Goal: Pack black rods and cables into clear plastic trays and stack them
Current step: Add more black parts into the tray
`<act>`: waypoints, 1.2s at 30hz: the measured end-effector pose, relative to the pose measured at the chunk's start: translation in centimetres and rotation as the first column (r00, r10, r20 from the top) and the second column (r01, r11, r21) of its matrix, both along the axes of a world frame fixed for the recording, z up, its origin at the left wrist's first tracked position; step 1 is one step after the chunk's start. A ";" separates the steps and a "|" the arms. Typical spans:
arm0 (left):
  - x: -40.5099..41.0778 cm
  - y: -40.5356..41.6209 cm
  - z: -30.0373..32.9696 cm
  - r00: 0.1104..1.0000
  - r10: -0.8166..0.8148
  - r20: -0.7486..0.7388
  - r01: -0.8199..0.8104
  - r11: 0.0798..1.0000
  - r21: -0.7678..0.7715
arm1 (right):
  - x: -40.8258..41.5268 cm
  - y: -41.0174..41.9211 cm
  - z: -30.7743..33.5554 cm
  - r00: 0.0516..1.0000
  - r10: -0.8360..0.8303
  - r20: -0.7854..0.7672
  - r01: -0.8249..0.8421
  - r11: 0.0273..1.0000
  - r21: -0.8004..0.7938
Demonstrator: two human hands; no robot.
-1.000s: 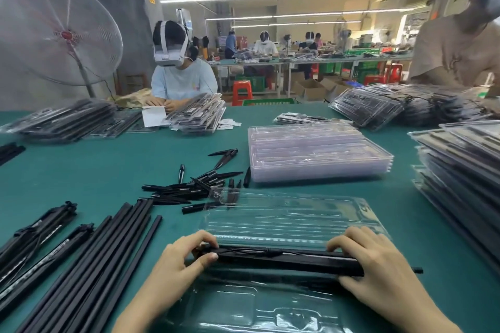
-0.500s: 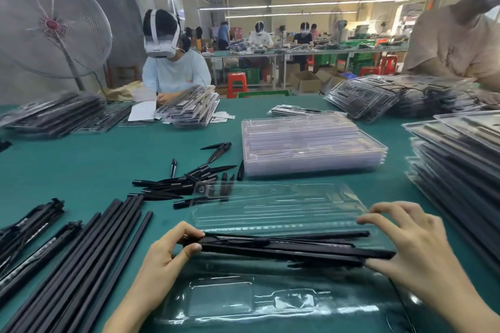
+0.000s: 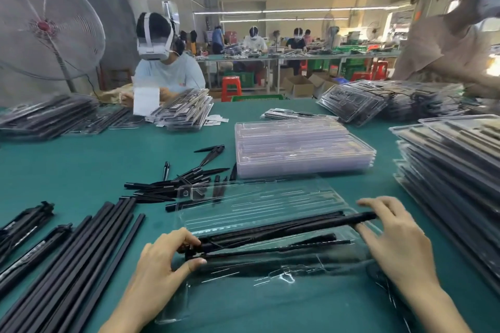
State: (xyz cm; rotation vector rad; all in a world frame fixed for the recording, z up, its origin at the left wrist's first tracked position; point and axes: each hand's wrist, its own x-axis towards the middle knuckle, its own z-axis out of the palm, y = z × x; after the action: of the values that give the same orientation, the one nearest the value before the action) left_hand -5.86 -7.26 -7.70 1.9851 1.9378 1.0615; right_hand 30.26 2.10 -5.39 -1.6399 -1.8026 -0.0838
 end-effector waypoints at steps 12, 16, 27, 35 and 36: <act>0.4 0.0 -0.2 0.988 -0.014 -0.153 -0.002 0.995 -0.099 | 1.6 -0.4 -0.7 0.995 0.091 0.033 -0.069 0.903 -0.423; 0.0 -0.3 0.1 0.994 -0.016 -0.112 0.002 0.993 -0.121 | 2.7 -1.0 0.1 0.985 0.167 0.049 -0.125 0.874 -0.469; -1.3 -0.5 0.9 0.994 -0.095 -0.052 0.081 0.972 -0.221 | 3.2 -1.8 0.6 0.907 0.378 0.186 -0.287 0.878 -0.384; -1.8 -0.6 0.5 0.996 -0.064 -0.070 0.051 0.984 -0.172 | 0.9 -2.0 0.8 0.926 0.358 0.118 -0.299 0.889 -0.346; -1.8 -0.6 0.5 0.995 -0.065 -0.071 0.053 0.985 -0.167 | 0.8 -1.9 0.5 0.936 0.322 0.143 -0.268 0.914 -0.304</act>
State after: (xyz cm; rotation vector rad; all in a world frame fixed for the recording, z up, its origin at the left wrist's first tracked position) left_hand -7.69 -7.85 -7.22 2.0051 1.9216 0.7949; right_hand 31.01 0.19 -4.84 -1.5645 -2.2803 0.1652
